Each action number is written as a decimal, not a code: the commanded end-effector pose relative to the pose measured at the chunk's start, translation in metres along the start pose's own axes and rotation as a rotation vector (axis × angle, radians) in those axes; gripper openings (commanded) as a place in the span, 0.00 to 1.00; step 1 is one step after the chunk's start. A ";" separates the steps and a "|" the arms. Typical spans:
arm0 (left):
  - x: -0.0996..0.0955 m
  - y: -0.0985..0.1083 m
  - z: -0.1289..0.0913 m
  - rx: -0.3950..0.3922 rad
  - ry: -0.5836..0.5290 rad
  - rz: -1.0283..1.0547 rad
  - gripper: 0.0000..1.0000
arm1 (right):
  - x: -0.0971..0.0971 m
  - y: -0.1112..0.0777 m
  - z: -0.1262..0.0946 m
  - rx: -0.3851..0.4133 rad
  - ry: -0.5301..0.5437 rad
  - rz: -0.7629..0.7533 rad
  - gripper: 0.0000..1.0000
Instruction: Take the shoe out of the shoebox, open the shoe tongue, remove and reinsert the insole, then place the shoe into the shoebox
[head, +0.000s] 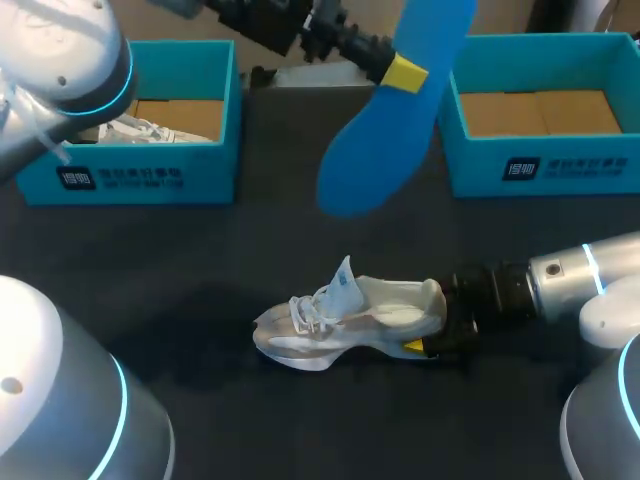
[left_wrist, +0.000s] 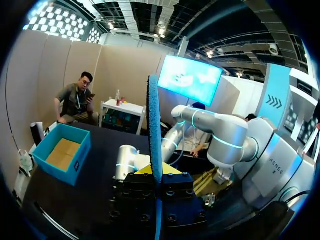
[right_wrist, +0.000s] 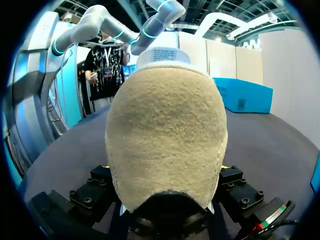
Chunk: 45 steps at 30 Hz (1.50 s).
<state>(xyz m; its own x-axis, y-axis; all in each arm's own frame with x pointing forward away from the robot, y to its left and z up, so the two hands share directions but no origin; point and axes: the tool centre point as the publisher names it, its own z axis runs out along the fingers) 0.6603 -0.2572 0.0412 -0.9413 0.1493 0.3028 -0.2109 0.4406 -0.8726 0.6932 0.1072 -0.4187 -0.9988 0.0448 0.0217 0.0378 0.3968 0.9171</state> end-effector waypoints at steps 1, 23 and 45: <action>0.000 0.003 0.000 0.009 0.001 0.001 0.00 | 0.001 0.002 0.000 0.005 -0.002 0.000 0.00; 0.071 0.027 -0.038 0.248 -0.048 -0.032 0.00 | 0.001 0.002 0.000 0.005 -0.002 0.000 0.00; 0.072 0.025 -0.051 0.330 -0.099 -0.025 0.00 | 0.001 0.002 0.000 0.005 -0.002 0.000 0.00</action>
<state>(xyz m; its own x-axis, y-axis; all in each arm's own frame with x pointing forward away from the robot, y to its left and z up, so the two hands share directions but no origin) 0.6020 -0.1877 0.0622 -0.9516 0.0488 0.3033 -0.2940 0.1414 -0.9453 0.6933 0.1073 -0.4187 -0.9988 0.0447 0.0217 0.0377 0.3968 0.9171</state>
